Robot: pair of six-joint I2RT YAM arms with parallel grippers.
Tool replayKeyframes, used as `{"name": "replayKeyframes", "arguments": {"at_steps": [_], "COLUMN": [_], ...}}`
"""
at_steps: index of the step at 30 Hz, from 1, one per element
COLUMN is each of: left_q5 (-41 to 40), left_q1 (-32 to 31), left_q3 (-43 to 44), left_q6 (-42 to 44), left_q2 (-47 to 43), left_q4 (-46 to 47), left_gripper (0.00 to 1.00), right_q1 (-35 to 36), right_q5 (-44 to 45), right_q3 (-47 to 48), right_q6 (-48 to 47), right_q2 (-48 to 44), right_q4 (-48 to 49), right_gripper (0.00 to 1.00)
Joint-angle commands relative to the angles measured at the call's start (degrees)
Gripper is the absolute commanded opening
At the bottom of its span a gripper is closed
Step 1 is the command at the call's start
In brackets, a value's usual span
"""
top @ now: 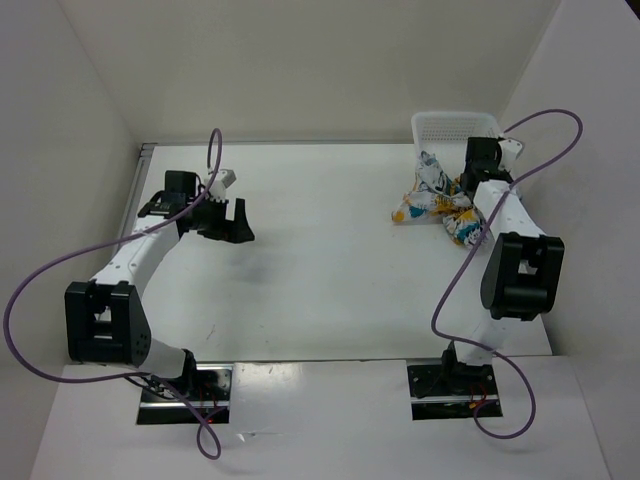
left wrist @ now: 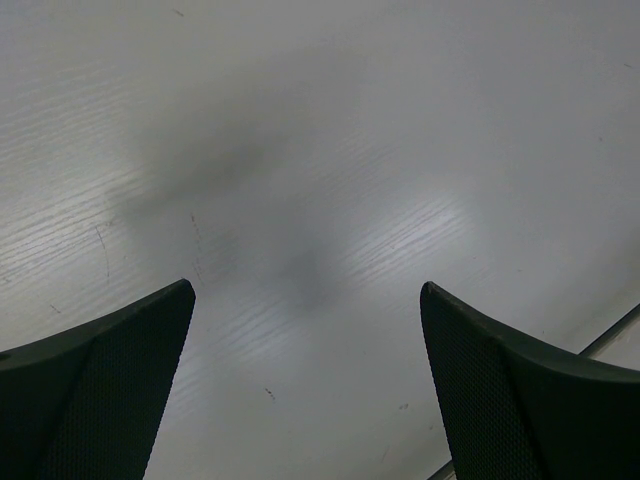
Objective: Fold and stack the shorts
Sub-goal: Grab the shorts from the pile, then move the shorts to the center of the board
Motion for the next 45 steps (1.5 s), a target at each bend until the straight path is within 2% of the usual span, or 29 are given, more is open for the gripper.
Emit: {"name": "replayKeyframes", "arguments": {"at_steps": [1,3,10,15,18,23,26,31,36,41,45], "left_q5": [1.72,1.72,0.58,1.11,1.11,1.11,-4.93,-10.57,-14.97,-10.77,-9.96], "left_q1": [-0.74,-0.74,-0.74,1.36,1.37,2.68,3.39,5.84,6.55,6.55,1.47], "left_q3": [-1.09,-1.09,0.75,3.3,5.24,7.96,8.49,9.02,9.02,8.32,4.54], "left_q6": [0.23,0.23,0.23,0.23,0.23,0.23,0.23,0.23,0.23,0.23,0.23], "left_q2": [-1.59,-1.59,-1.59,-1.07,-0.54,-0.54,-0.54,-1.07,-1.59,-1.59,-0.28], "left_q4": [0.85,0.85,2.0,4.8,5.95,7.01,8.49,9.73,10.87,10.18,8.76], "left_gripper": [1.0,1.0,1.0,1.0,1.0,1.0,1.0,1.0,1.0,1.0,1.0], "right_q1": [2.58,4.95,16.82,22.53,27.36,37.82,42.47,41.01,32.74,32.74,32.21], "right_q5": [2.47,3.08,5.11,2.48,-5.41,-24.92,-35.89,-41.29,-44.11,-42.88,-44.03], "right_q3": [-0.2,-0.2,0.59,9.11,13.07,14.83,16.76,16.24,15.45,19.14,9.34], "right_q6": [1.42,1.94,-0.15,-5.16,-11.47,-17.29,-20.28,-18.46,-15.37,-18.71,-19.23], "right_q2": [-5.68,-7.52,-14.82,-18.08,-18.08,-18.08,-17.47,-16.76,-14.13,-8.23,-9.98], "right_q4": [2.17,3.31,12.0,17.63,22.46,26.42,24.51,20.11,13.18,2.8,0.94], "right_gripper": [0.09,0.0,0.0,0.0,0.0,0.0,0.0,0.0,0.0,0.0,0.0]}}
